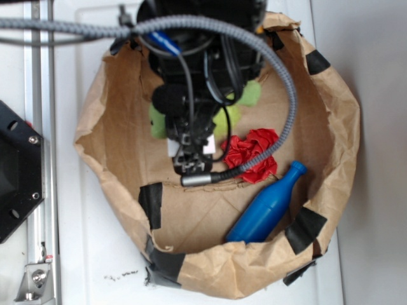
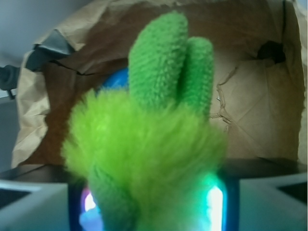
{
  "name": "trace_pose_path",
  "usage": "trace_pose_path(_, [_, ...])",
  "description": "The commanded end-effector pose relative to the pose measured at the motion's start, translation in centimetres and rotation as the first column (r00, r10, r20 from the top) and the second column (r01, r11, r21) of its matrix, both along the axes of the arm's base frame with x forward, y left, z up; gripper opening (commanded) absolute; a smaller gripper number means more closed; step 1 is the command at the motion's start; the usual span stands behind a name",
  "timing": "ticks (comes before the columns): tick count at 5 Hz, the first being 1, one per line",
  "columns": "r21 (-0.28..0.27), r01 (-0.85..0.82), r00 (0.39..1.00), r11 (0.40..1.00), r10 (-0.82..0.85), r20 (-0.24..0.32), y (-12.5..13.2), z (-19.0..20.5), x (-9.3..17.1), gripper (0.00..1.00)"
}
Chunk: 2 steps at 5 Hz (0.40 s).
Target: Grab the green animal.
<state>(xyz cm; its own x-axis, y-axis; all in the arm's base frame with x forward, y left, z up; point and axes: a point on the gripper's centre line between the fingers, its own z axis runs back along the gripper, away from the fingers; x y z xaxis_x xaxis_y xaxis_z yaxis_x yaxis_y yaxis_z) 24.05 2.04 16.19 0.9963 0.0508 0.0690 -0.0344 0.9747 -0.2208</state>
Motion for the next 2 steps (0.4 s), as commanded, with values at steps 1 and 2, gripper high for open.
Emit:
trace_pose_path(1, [0.004, -0.037, 0.996, 0.999, 0.036, 0.085, 1.24, 1.56, -1.32, 0.0])
trace_pose_path(2, [0.015, -0.046, 0.995, 0.999, 0.045, 0.086, 1.16, 1.52, -1.42, 0.0])
